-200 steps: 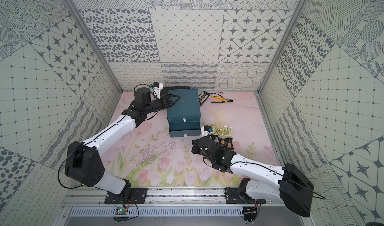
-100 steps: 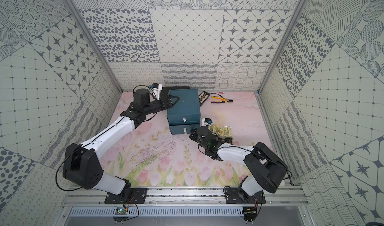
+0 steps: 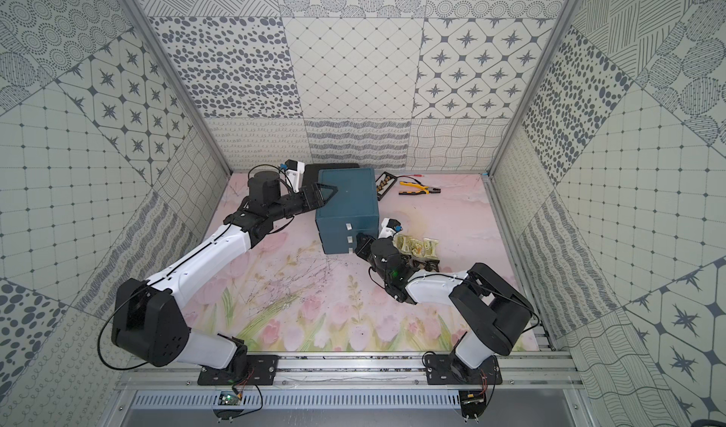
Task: Take the cookies out of the drawer
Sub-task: Close the drawer in the storage box, then open the drawer in the storage box.
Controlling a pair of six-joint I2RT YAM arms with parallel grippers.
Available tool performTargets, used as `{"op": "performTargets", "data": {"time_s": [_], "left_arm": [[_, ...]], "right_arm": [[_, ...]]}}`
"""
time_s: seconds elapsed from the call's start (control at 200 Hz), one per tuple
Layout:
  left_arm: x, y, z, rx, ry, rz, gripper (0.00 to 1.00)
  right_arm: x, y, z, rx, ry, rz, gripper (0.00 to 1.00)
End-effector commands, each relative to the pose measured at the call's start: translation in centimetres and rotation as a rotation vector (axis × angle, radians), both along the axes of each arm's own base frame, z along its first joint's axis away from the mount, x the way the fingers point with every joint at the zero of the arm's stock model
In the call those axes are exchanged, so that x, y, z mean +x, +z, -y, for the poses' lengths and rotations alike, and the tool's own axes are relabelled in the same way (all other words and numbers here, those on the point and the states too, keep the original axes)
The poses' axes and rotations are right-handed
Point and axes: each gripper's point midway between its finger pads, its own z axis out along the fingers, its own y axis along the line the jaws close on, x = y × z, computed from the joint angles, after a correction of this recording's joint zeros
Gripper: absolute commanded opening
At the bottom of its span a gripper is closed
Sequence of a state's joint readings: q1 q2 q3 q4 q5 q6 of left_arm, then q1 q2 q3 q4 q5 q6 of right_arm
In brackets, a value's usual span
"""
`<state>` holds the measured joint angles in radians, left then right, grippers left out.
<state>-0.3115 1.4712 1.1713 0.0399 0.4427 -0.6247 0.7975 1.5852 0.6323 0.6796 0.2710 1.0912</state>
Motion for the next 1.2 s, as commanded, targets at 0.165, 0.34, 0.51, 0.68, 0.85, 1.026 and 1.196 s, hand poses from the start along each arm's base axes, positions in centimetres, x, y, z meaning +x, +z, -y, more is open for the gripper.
{"op": "performTargets", "data": {"time_s": [0.165, 0.34, 0.51, 0.68, 0.85, 1.026, 1.196], "left_arm": [[-4.2, -6.4, -1.1, 0.085, -0.011, -0.264, 0.99], [-4.5, -6.4, -1.0, 0.076, -0.016, -0.274, 0.99], [-4.8, -5.9, -1.1, 0.071, -0.018, -0.263, 0.99], [-4.9, -5.6, -1.1, 0.066, -0.019, -0.258, 0.99], [-4.9, -6.0, -1.2, 0.08, -0.012, -0.268, 0.99], [-4.7, -5.9, -1.2, 0.076, -0.008, -0.265, 0.99], [-4.4, -5.5, -1.3, 0.073, 0.002, -0.25, 0.99]], "right_arm": [[-1.0, 1.3, -1.5, 0.045, -0.017, 0.13, 0.42], [-3.3, -1.7, -2.9, -0.046, -0.04, 0.072, 0.53], [-3.9, -5.9, -2.8, 0.02, -0.056, 0.016, 0.53], [-3.7, -8.7, -3.1, 0.053, -0.042, 0.007, 0.53], [-2.8, -8.7, -4.0, 0.06, -0.038, 0.021, 0.56], [-2.1, -9.6, -1.9, 0.094, -0.109, 0.002, 0.57], [-1.2, -10.3, -1.5, 0.172, -0.107, 0.006, 0.55]]}}
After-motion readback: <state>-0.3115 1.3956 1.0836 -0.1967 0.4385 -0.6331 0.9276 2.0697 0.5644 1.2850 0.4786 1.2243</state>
